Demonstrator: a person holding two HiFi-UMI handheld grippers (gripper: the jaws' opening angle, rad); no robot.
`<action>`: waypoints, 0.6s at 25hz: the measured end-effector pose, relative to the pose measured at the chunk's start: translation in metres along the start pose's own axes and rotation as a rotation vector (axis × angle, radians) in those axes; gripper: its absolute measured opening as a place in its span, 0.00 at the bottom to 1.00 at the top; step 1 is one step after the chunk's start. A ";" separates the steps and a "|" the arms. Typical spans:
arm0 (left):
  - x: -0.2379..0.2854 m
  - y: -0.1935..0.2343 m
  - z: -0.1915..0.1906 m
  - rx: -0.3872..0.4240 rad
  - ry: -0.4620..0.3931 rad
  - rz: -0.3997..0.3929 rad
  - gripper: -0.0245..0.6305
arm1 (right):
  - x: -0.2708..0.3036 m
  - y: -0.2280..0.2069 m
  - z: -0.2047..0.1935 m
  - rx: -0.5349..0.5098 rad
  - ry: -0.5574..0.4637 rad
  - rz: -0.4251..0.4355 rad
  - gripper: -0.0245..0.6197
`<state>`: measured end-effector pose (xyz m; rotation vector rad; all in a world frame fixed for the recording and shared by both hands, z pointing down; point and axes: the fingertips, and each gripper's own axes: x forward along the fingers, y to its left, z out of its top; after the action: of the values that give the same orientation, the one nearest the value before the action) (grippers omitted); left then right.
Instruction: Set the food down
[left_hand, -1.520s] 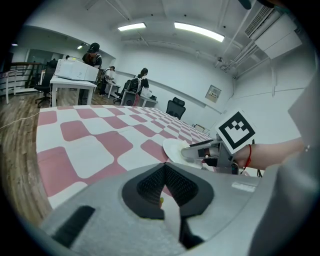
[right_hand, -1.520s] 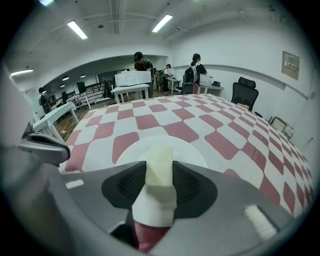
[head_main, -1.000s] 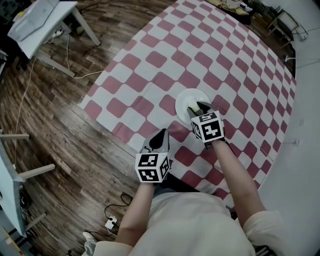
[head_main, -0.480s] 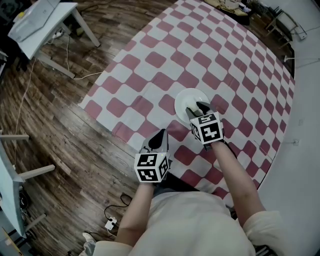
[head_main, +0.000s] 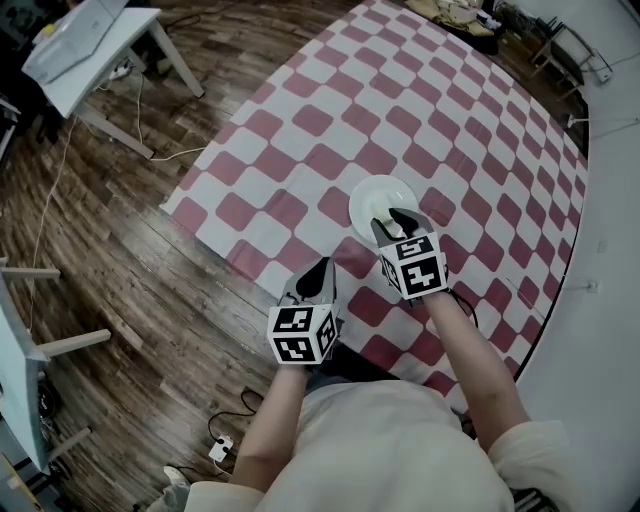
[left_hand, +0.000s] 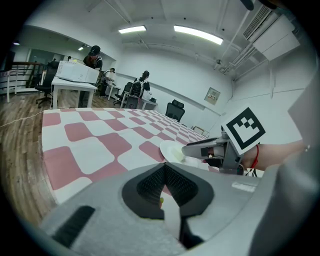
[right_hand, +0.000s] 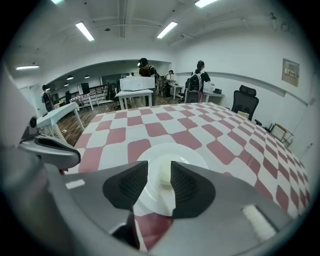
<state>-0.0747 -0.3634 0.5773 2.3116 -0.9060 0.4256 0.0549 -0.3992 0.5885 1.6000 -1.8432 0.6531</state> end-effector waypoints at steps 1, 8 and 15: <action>-0.001 -0.001 0.000 -0.001 -0.002 -0.001 0.05 | -0.003 0.001 0.001 -0.002 -0.006 -0.001 0.27; -0.009 -0.012 -0.004 -0.006 -0.011 -0.010 0.05 | -0.023 0.009 0.001 -0.013 -0.038 -0.010 0.20; -0.019 -0.021 -0.004 0.000 -0.025 -0.017 0.05 | -0.041 0.015 0.001 -0.005 -0.076 -0.022 0.15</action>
<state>-0.0733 -0.3391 0.5622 2.3277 -0.8976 0.3910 0.0433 -0.3693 0.5591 1.6600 -1.8774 0.5847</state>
